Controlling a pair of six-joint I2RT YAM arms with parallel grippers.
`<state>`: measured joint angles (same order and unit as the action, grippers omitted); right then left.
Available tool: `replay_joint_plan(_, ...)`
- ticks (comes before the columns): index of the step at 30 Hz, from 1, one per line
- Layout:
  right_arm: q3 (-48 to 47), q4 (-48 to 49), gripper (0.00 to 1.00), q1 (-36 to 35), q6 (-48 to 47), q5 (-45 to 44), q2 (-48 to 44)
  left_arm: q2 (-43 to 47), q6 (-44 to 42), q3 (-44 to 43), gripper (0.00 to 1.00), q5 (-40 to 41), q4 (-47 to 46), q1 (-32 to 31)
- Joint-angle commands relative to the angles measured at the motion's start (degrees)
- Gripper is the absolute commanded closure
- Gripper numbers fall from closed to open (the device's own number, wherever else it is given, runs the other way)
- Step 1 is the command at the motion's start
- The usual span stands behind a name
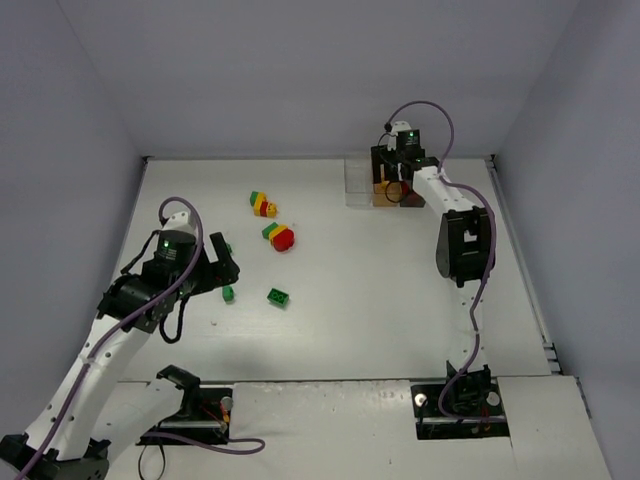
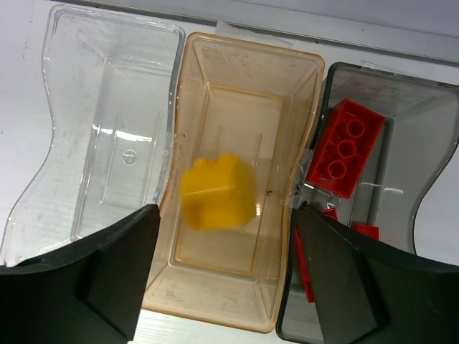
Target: Sort the legos into containers by color
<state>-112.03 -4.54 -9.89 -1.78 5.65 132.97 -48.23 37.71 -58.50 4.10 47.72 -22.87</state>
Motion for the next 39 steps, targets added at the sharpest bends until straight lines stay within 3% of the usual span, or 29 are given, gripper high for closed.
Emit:
replay_joint_plan(1,-0.30,2.78,0.25,-0.13,-0.50,0.85,-6.40,1.38,0.17,-2.50,0.13,-0.05,-0.97,-0.33)
replay_joint_plan(8,8.48,2.78,0.22,-2.58,-0.24,2.52,-16.32,3.40,-0.97,-2.85,0.13,-0.41,-0.35,-0.33)
replay_joint_plan(18,30.45,3.83,0.21,-21.11,1.69,7.61,-31.71,5.95,-1.59,-2.23,0.13,-1.90,1.32,-0.33)
replay_joint_plan(28,35.74,4.01,0.20,-37.20,1.69,11.05,-27.85,8.93,-2.29,-2.58,0.13,-2.43,3.60,-0.33)
replay_joint_plan(39,31.70,4.01,0.21,-44.16,1.43,9.56,-18.89,10.70,-3.17,-3.37,0.13,-1.99,6.41,-0.33)
